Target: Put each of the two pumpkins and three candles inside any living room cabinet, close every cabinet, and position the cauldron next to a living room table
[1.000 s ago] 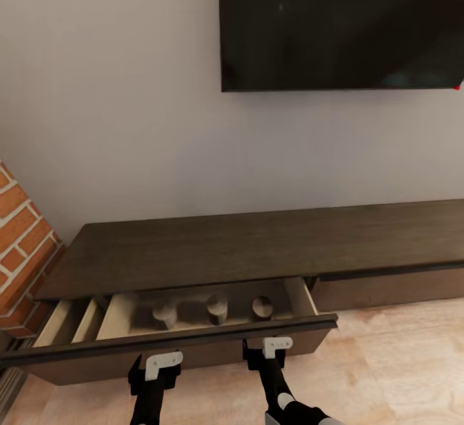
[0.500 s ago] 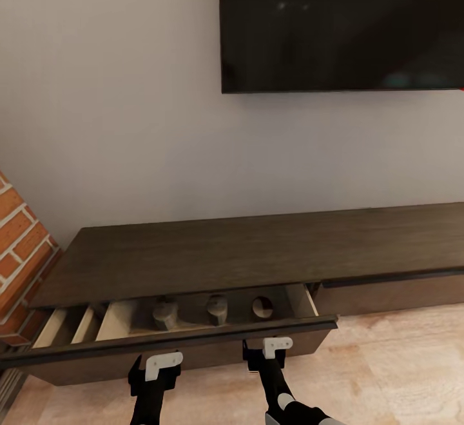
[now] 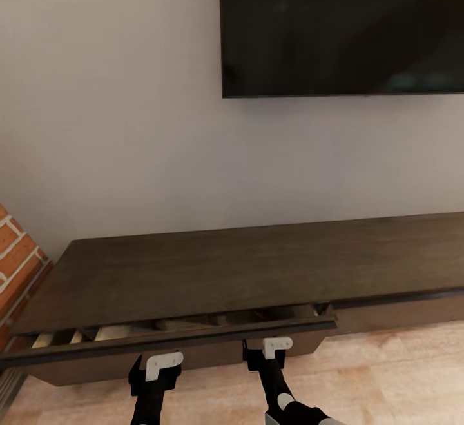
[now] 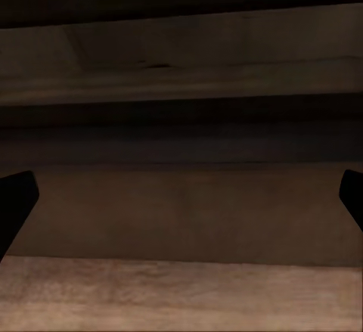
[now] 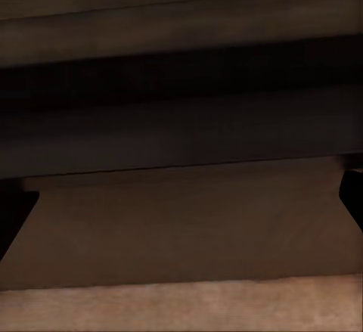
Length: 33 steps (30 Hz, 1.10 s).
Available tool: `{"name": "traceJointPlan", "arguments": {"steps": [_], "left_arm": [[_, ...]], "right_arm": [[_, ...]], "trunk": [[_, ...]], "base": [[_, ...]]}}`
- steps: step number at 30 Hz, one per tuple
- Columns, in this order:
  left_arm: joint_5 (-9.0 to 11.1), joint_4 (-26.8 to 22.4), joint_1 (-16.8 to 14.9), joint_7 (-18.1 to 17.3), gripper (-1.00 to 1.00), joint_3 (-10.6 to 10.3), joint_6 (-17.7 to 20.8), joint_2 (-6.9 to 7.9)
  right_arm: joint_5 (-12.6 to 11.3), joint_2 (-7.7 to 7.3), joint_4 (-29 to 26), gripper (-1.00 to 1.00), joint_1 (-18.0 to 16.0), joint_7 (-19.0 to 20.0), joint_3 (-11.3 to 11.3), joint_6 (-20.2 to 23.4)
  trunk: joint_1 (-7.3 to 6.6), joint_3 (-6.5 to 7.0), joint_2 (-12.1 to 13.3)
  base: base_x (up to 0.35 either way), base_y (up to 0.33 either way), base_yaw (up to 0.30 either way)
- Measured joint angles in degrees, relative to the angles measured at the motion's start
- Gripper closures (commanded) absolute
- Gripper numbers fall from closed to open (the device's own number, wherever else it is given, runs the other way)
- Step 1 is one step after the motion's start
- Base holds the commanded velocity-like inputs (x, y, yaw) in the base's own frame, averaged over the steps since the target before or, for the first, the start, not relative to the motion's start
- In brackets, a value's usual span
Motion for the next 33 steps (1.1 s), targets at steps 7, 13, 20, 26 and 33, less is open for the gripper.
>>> {"name": "traceJointPlan", "arguments": {"steps": [7, 13, 20, 26, 33], "left_arm": [[0.0, 0.0, 0.0, 0.0, -1.0, 0.0, 0.0, 0.03], [0.0, 0.0, 0.0, 0.0, -1.0, 0.0, 0.0, 0.06], [0.0, 0.1, 0.0, 0.0, -1.0, 0.0, 0.0, 0.06], [0.0, 0.2, 0.0, 0.0, -1.0, 0.0, -0.1, 0.04], [0.0, 0.3, 0.0, 0.0, -1.0, 0.0, -0.1, -0.02]], "right_arm": [[-0.4, -0.03, 0.0, -1.0, 0.0, -0.1, -0.5, -0.1], [0.4, 0.01, 0.0, -1.0, 0.0, -0.1, -0.3, 0.0], [0.4, 0.01, 0.0, -1.0, 0.0, 0.0, -0.3, 0.0], [0.7, -0.01, -0.1, -1.0, 0.0, -0.1, -0.5, -0.1], [0.7, -0.02, -0.1, -1.0, 0.0, -0.1, -0.6, -0.1]], "trunk": [[0.0, 0.0, 0.0], [0.02, 0.0, 0.0], [0.02, 0.01, 0.0], [0.04, 0.01, 0.0], [0.05, 0.01, 0.0]], "base": [[0.222, 0.047, 0.0], [0.052, 0.011, 0.0], [0.002, 0.0, 0.0], [-0.125, 0.0, 0.0], [-0.324, 0.0, 0.0]]}}
